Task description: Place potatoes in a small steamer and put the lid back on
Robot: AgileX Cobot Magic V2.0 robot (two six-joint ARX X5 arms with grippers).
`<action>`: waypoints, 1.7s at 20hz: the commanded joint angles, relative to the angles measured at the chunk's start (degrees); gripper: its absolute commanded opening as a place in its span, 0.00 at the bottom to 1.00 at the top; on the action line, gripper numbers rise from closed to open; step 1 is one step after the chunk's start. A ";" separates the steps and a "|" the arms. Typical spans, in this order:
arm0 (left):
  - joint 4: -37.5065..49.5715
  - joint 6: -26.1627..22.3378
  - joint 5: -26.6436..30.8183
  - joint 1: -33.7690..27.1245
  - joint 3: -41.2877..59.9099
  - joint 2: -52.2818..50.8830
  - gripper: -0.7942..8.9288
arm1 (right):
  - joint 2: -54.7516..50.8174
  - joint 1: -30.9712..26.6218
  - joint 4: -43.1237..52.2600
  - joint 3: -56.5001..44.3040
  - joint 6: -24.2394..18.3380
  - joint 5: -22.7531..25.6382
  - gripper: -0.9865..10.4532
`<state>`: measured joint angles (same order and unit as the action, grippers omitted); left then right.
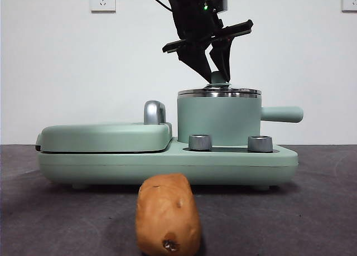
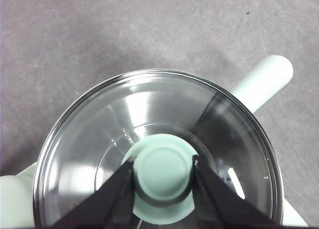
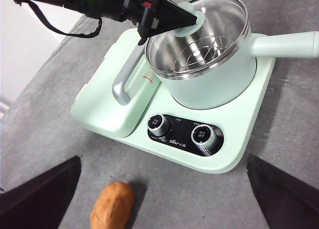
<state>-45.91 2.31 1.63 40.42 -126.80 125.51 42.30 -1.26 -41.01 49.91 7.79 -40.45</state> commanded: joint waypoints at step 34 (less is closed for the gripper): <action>-23.02 -2.47 3.21 -19.26 -27.02 0.17 0.10 | 19.06 37.33 2.40 3.72 21.79 21.38 0.56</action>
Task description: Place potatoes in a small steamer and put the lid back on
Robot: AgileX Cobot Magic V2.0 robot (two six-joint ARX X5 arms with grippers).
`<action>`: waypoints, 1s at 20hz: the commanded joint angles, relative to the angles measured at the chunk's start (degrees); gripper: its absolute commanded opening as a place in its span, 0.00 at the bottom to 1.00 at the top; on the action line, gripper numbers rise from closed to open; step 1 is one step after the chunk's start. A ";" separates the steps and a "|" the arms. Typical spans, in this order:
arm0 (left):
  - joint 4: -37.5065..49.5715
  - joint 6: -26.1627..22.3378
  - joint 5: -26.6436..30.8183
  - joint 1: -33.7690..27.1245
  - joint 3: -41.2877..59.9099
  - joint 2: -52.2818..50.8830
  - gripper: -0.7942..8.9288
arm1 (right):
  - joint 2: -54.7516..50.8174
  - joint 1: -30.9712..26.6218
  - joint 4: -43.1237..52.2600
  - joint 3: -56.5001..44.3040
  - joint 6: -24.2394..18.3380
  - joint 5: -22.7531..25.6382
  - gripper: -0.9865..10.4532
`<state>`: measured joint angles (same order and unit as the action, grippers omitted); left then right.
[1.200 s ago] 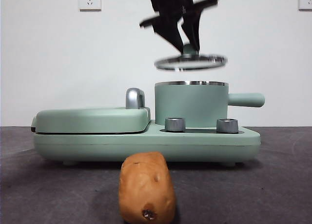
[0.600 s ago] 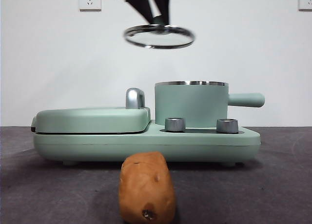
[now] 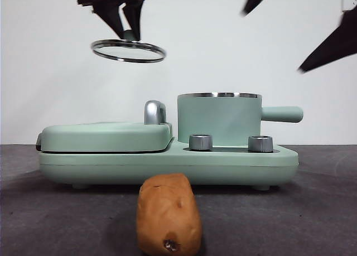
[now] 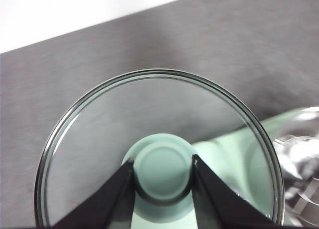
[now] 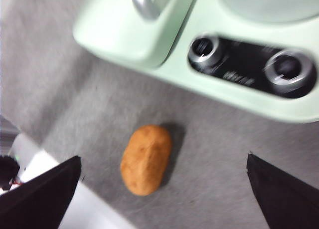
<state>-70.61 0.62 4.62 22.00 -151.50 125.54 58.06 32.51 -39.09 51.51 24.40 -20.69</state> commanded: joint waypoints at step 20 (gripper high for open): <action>4.24 0.07 -5.73 -11.96 -2.32 0.15 0.10 | 49.05 23.91 -14.80 26.10 12.46 11.76 0.56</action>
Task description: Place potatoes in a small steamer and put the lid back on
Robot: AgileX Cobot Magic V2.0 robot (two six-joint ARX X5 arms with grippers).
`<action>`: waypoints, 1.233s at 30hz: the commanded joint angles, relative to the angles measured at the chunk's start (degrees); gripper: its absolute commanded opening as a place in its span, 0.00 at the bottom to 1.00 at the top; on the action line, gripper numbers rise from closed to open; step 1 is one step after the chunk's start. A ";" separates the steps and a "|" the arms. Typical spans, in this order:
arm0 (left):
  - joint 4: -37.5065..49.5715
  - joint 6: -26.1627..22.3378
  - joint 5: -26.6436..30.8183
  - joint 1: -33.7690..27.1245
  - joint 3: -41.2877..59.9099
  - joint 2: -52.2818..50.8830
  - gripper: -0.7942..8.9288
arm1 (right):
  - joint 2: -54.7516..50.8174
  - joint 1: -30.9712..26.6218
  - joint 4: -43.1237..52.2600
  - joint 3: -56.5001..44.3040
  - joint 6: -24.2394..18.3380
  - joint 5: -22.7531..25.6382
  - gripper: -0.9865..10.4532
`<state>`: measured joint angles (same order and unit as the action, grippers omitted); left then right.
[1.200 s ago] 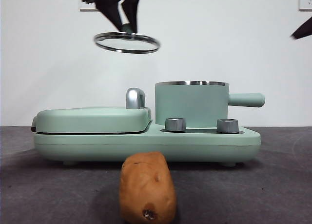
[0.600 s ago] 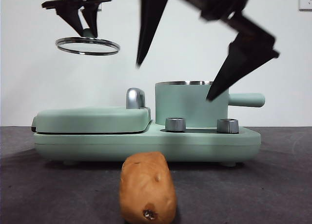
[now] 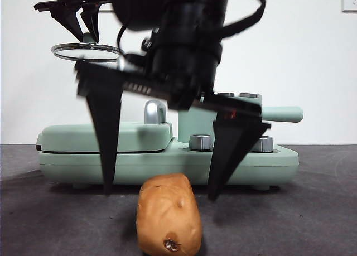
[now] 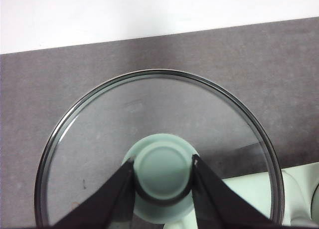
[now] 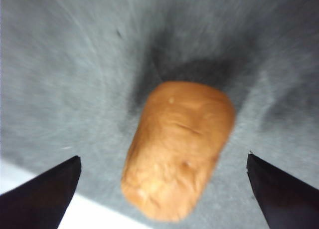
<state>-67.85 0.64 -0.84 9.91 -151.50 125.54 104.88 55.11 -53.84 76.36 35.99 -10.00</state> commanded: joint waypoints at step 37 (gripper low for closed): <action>1.18 0.22 -0.68 0.26 -2.32 0.15 0.10 | 5.90 -2.93 -26.16 33.62 -9.66 7.85 0.24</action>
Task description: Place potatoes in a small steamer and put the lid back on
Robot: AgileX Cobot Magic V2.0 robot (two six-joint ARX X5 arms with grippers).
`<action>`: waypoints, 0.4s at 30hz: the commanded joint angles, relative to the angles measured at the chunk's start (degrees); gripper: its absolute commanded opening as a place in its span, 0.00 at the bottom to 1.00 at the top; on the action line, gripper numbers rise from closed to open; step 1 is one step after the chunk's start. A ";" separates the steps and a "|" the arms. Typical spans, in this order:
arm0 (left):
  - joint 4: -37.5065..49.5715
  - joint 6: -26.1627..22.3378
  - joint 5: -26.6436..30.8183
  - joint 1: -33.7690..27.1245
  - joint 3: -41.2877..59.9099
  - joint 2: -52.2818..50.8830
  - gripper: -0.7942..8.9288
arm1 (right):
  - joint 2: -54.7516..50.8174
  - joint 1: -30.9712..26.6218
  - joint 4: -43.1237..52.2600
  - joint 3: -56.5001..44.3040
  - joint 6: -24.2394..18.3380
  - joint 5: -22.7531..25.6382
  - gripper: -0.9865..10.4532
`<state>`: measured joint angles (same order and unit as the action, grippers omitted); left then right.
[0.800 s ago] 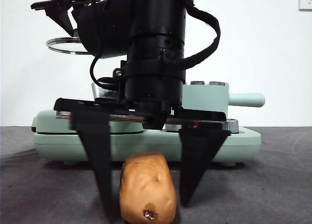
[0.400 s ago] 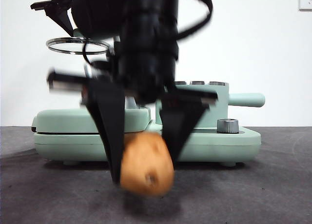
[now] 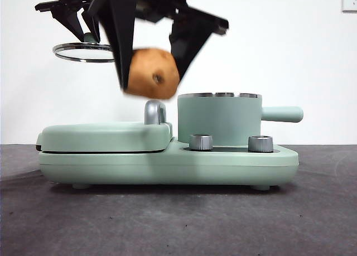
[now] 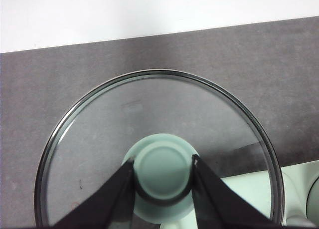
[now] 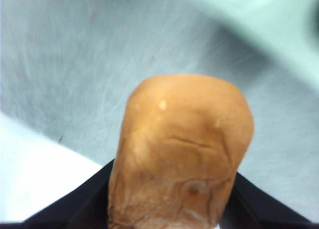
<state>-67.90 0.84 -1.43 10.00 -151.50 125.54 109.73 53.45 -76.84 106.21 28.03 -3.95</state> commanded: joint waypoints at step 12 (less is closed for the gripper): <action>1.27 0.00 -0.09 0.20 -2.32 0.15 0.10 | 1.11 -15.98 -0.17 12.90 -8.26 5.68 0.25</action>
<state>-67.90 0.84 -1.43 10.00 -151.50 125.54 109.73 37.80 -76.51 117.73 21.54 1.56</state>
